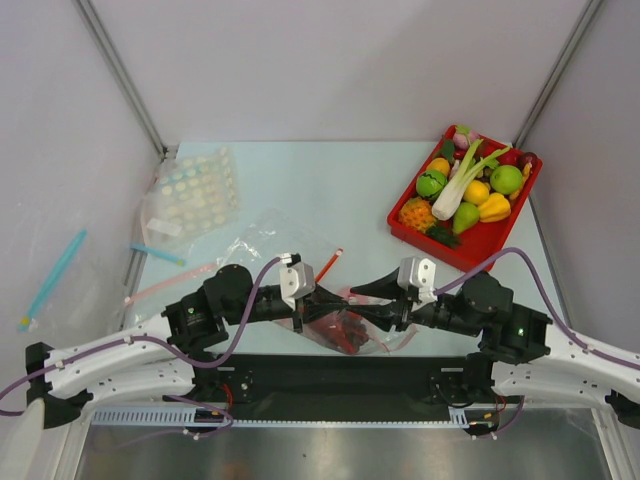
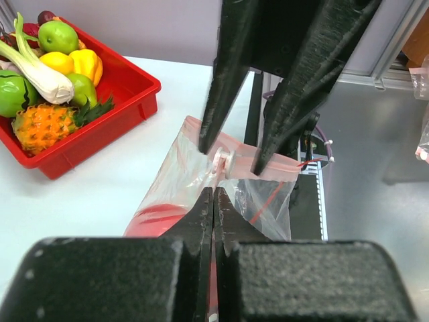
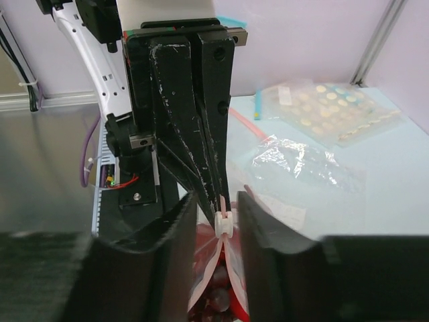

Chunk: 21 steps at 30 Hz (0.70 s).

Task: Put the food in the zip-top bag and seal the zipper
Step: Zip the zipper food storage bag at the center of the board.

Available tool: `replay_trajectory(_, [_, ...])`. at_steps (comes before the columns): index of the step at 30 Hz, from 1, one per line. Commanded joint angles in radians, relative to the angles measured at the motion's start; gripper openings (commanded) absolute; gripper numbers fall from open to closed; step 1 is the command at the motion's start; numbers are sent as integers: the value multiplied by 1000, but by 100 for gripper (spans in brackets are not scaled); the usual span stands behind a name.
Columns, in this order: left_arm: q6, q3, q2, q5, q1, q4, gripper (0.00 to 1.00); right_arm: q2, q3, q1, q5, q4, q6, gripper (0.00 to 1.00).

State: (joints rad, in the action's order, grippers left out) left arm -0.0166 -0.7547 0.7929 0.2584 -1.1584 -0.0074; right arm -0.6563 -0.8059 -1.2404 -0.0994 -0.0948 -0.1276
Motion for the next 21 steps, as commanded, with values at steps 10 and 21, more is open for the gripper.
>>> replay_trajectory(10, [1,-23,-52,10,-4,66,0,-23,-18,2,-14,26,-3,35])
replay_trajectory(21, [-6,-15,-76,-4,-3,72,0,-37,-24,2,-34,21,-3,0])
